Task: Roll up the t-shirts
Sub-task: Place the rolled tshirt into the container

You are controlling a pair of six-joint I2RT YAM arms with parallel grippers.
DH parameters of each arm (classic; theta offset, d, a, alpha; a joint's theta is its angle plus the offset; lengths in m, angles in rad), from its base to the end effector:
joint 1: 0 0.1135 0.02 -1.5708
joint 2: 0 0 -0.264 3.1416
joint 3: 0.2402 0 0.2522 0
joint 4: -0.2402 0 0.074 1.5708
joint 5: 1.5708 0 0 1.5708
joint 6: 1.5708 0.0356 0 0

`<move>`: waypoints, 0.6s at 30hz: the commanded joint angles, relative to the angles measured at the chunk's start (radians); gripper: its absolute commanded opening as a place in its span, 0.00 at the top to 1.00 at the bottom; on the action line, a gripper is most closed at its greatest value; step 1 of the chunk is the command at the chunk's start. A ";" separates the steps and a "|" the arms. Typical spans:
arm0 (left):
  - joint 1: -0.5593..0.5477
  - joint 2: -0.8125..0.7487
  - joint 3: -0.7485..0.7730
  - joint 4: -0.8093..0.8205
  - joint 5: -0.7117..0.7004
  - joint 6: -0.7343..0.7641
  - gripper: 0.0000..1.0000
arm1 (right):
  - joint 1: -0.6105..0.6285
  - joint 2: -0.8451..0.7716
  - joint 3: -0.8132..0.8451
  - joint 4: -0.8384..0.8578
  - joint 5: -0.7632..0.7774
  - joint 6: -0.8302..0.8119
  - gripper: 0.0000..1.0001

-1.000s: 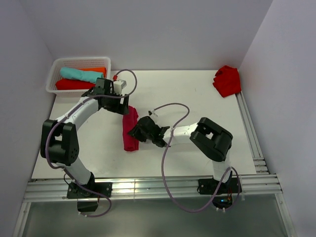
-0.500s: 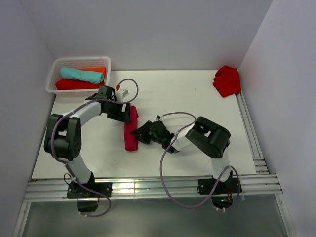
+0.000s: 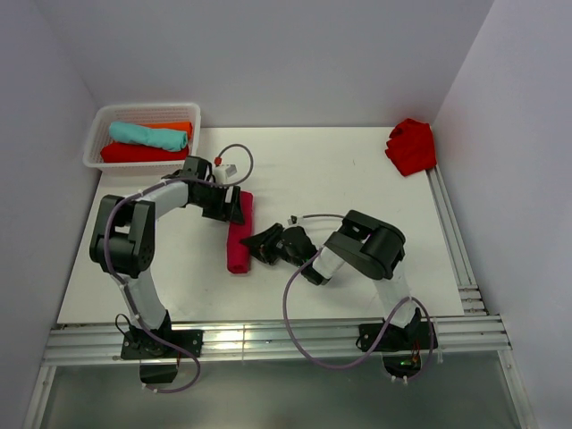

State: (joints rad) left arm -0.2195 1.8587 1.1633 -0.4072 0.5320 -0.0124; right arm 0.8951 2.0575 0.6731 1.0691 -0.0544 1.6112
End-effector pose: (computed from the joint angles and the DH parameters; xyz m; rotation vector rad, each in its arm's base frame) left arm 0.3559 -0.0979 0.1623 0.4425 2.6020 -0.7854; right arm 0.2186 0.2758 0.0833 0.7663 2.1779 1.6109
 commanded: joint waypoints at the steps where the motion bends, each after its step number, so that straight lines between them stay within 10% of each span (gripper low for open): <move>1: -0.011 0.056 0.009 0.016 -0.012 -0.021 0.16 | 0.008 0.069 -0.049 -0.123 -0.039 -0.005 0.85; 10: -0.044 0.126 0.035 0.025 -0.024 -0.047 0.36 | 0.007 0.073 -0.041 -0.129 -0.038 -0.005 0.85; 16: -0.058 0.148 0.071 0.002 -0.024 -0.044 0.95 | 0.004 0.053 -0.033 -0.173 -0.030 -0.028 0.83; 18: -0.058 0.143 0.090 -0.008 -0.021 -0.040 1.00 | 0.002 0.038 -0.026 -0.202 -0.024 -0.042 0.77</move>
State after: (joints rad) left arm -0.2646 1.9415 1.2415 -0.4240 0.6067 -0.0769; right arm 0.8871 2.0781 0.6678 1.0943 -0.0525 1.6333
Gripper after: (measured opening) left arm 0.142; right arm 0.335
